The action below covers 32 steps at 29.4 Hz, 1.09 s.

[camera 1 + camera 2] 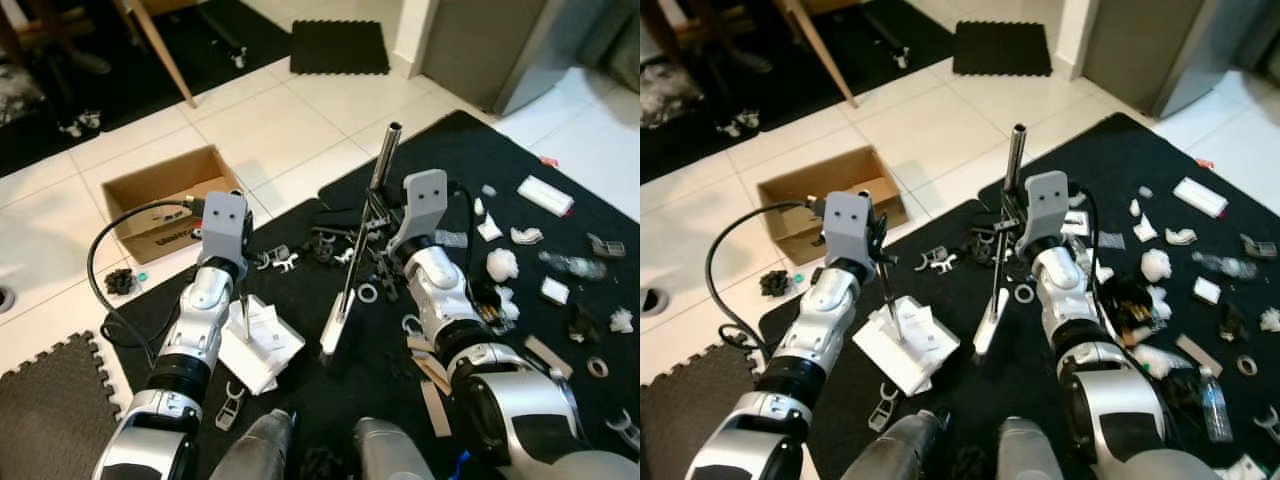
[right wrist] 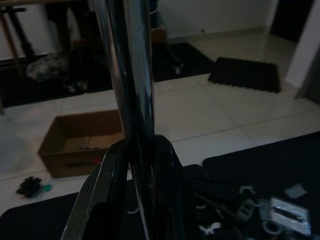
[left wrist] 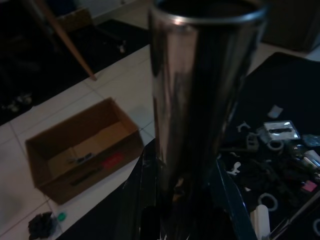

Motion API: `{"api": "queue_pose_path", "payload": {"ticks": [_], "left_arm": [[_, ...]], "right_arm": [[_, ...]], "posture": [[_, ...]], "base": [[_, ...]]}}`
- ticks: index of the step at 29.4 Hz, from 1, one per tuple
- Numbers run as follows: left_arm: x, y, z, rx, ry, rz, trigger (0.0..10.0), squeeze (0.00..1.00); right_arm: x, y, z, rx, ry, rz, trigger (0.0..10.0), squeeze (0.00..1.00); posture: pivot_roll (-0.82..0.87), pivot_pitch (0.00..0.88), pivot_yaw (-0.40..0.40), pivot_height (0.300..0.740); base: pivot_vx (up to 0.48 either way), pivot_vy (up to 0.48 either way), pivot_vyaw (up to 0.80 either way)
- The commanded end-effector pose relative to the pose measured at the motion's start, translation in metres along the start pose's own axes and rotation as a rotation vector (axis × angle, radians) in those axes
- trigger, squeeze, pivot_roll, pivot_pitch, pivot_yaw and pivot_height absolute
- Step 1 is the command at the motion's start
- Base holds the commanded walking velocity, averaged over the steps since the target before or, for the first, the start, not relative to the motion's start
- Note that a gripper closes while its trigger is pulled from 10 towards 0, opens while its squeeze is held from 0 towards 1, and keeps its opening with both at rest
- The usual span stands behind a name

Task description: Sweep floor

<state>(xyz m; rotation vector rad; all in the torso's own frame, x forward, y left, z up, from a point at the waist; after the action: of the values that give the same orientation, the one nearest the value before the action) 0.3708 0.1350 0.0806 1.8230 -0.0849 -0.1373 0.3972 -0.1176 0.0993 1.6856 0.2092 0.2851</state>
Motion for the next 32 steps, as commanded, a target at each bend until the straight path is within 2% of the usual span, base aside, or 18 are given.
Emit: {"api": "queue_pose_path", "payload": {"ticks": [1, 32], "left_arm": [[0.0005, 0.0058, -0.0053, 0.011, 0.017, 0.029, 10.0, 0.0], [-0.0006, 0.0042, -0.0038, 0.007, 0.016, 0.025, 10.0, 0.0]], "right_arm": [[0.0036, 0.0066, -0.0034, 0.002, 0.01, 0.023, 10.0, 0.0], [0.0021, 0.0043, -0.0039, 0.009, 0.008, 0.02, 10.0, 0.0]], "posture": [[0.02, 0.058, 0.013, 0.74], [0.02, 0.068, 0.012, 0.74]], "base": [[0.0, 0.0, 0.8], [0.0, 0.0, 0.77]]}}
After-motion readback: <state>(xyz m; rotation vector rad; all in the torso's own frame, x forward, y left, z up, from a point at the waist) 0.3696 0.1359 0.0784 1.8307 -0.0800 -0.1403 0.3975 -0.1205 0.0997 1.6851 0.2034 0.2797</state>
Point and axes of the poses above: a point about 5 cm out from each wrist's last joint towards the gripper, its own x axis pointing out of the wrist towards the gripper, its own y axis along the axis of the wrist's last joint, z = x × y, the point moved 5 cm from there along x, pointing out of the wrist towards the gripper, and after that the axes turned 7 degrees about x, right-handed, at the moved point
